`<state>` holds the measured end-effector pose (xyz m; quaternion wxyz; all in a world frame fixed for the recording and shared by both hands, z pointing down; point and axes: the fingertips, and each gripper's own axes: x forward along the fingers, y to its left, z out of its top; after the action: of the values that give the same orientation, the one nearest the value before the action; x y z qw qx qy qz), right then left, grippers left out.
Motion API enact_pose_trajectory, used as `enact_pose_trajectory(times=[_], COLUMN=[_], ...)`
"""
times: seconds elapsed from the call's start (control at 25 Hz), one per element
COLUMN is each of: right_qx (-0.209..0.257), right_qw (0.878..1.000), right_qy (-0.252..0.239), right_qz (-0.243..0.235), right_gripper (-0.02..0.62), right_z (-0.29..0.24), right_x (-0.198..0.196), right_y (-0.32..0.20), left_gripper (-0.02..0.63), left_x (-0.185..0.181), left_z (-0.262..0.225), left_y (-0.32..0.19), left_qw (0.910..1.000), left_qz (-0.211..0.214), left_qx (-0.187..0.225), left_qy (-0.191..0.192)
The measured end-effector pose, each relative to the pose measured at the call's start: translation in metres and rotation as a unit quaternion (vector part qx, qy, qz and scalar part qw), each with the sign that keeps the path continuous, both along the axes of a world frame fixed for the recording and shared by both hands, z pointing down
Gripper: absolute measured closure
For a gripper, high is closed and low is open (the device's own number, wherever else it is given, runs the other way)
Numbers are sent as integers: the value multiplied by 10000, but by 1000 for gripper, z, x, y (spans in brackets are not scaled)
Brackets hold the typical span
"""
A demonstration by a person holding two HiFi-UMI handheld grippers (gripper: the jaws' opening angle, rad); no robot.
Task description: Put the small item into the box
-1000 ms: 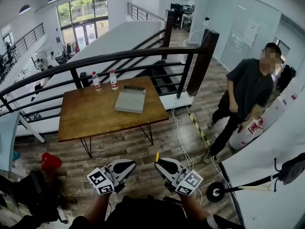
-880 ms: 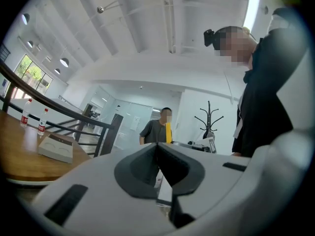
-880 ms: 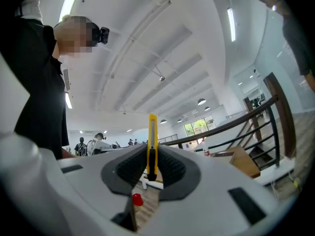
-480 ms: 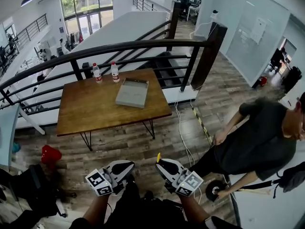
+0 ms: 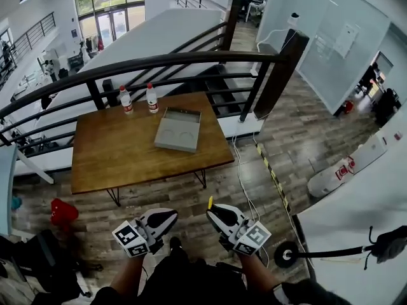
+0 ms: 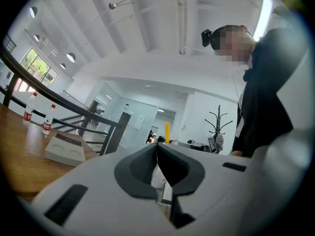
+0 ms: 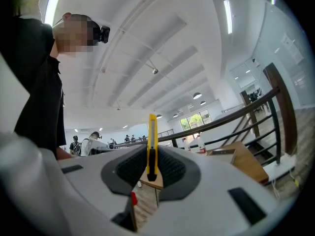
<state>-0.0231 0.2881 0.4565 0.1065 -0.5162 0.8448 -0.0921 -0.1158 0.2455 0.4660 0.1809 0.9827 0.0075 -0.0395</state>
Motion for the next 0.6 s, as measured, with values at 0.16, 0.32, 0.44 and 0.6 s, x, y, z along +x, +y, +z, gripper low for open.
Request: enact_pose_trajectory(times=[0.16,0.32,0.44,0.6], right_qx=[46,36,15,-127], right_qw=[9999,9996,9993,9989], right_qy=[67,153,239,269], right_qz=[80,217,294,359], right_gripper=[523,523,523,523], right_z=[-8,-14,-15,-7], right_x=[3,8,12,19], right_y=[-41,-69,-82,-95], left_gripper=[591,591,591,591], left_x=[4,4,6,10], left_z=[-1,-8,-6,1], left_y=[-40,-69,-85,-102], left_qw=[9999,9996,9994,9994], left_qz=[92,129,213,240], left_qx=[26,109,93,4], left_qy=[51,228,270,259])
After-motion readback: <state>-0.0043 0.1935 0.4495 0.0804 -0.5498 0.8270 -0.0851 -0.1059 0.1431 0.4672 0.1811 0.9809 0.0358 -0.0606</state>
